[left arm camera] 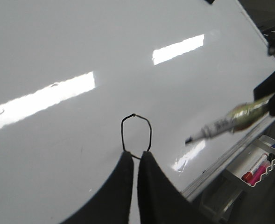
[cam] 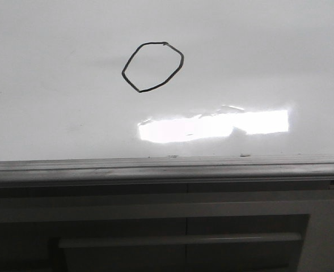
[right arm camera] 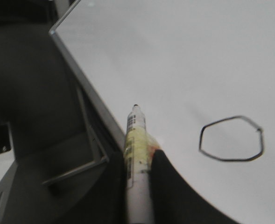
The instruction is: Write number 0 on whiteboard
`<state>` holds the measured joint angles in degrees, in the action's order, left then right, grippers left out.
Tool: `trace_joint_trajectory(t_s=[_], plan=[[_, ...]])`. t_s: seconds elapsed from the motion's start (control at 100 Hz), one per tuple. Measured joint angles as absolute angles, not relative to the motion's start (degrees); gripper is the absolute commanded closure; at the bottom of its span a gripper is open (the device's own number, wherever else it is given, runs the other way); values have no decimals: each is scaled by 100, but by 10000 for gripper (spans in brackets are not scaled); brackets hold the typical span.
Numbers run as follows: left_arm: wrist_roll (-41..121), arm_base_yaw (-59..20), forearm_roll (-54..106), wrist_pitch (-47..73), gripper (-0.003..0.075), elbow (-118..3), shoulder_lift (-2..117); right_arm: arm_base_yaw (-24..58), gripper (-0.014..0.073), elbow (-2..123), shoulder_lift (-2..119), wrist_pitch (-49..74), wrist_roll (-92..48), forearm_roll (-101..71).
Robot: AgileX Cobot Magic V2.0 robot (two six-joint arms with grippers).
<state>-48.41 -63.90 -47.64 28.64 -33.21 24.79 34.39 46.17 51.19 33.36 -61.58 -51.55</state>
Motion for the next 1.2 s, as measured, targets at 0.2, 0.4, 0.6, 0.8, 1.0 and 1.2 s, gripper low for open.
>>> trace_joint_trajectory(t_s=[0.2, 0.4, 0.6, 0.8, 1.0, 1.2], plan=[[-3679, -6390, -4345, 2435, 430, -3460, 2810, 3439, 641, 4366, 5130, 3701, -6158, -5278], [-2446, -6390, -3148, 2918, 300, -4113, 3729, 3439, 641, 4366, 5130, 3770, -6158, -5296], [-978, -6390, -1799, 4074, 300, -5044, 4588, 3439, 641, 4366, 5130, 3885, -6223, -5301], [460, -6390, -273, 4886, 300, -5723, 4984, 3439, 641, 4366, 5130, 4168, -6313, -5301], [721, -6390, 0, 5298, 298, -5885, 5037, 3439, 641, 4366, 5130, 4562, -6367, -5328], [1158, -6390, 423, 5660, 299, -5895, 5146, 3468, 641, 4390, 5130, 4832, -6739, -5591]])
